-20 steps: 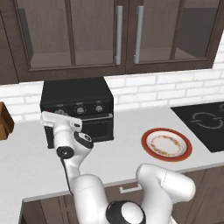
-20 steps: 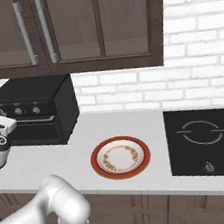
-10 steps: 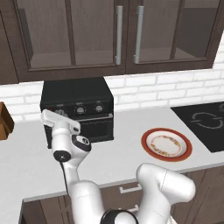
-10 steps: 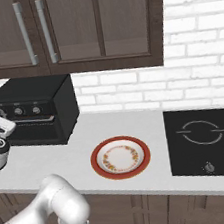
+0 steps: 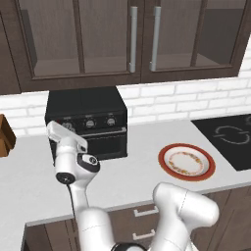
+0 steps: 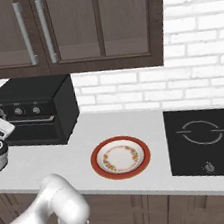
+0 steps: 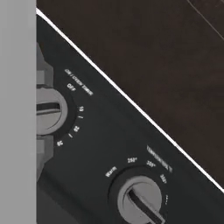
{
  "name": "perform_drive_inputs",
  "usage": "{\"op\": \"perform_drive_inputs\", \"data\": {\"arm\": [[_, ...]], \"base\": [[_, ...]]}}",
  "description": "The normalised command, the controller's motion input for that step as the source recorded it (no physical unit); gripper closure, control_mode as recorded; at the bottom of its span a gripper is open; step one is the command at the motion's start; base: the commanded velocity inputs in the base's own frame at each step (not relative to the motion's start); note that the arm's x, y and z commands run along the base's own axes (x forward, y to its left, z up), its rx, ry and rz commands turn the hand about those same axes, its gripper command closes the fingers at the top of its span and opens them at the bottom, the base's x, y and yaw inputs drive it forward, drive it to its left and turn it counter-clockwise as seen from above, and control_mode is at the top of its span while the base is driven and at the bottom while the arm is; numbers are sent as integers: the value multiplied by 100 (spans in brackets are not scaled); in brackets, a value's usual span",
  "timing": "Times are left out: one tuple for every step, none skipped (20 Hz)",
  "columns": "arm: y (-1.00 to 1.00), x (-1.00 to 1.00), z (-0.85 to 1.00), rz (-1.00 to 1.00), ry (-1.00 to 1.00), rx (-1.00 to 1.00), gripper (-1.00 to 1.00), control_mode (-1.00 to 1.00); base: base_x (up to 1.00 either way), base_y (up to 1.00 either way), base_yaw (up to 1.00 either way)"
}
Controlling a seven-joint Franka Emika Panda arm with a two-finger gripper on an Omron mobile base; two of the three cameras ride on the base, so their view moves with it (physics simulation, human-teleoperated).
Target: Pick up the kebab skewer and baguette bread, and place them inside the toaster oven. Close the toaster oven door and start by setting the timer.
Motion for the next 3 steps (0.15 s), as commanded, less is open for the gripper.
{"op": "perform_drive_inputs", "data": {"arm": [[1,0,0,-10,0,15,100,-100],[0,0,0,-11,0,16,100,-100],[0,0,0,-10,0,16,100,-100]], "base": [[0,0,0],[0,0,0],[0,0,0]]}}
